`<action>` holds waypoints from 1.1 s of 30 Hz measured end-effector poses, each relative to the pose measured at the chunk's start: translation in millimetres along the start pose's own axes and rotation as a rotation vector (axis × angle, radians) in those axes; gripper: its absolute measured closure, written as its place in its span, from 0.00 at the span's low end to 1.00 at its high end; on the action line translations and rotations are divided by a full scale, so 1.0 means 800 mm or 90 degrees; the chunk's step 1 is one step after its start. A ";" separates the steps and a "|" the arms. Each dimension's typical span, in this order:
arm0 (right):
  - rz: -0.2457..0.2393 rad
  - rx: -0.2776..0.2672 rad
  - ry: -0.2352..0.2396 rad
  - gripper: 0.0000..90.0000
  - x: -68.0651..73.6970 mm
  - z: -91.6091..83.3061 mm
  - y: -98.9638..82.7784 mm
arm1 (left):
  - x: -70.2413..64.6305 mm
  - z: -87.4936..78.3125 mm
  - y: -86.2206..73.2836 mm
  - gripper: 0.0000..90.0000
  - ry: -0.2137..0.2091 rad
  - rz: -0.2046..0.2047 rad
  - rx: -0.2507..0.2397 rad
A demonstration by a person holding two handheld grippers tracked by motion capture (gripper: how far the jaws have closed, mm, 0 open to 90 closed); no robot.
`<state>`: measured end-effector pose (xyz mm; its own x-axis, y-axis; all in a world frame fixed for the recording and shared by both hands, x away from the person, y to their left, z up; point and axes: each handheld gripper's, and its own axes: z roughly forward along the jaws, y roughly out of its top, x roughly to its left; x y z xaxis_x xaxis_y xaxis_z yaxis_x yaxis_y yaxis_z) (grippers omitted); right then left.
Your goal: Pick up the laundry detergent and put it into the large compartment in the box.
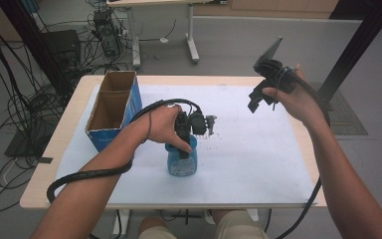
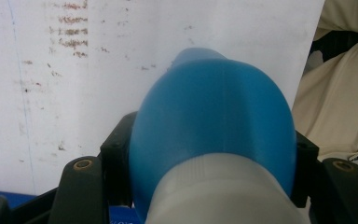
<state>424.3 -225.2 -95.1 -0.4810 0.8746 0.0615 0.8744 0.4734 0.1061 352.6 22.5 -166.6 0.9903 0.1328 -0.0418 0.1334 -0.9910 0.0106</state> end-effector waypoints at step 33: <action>-0.001 -0.004 0.000 0.10 -0.001 0.000 -0.001 | 0.001 0.000 0.004 0.42 -0.001 0.001 0.009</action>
<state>423.7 -226.1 -95.5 -0.4826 0.8737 0.0611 0.8731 0.4745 0.1122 353.8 19.4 -166.5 0.9905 0.1306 -0.0431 0.1305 -0.9914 -0.0031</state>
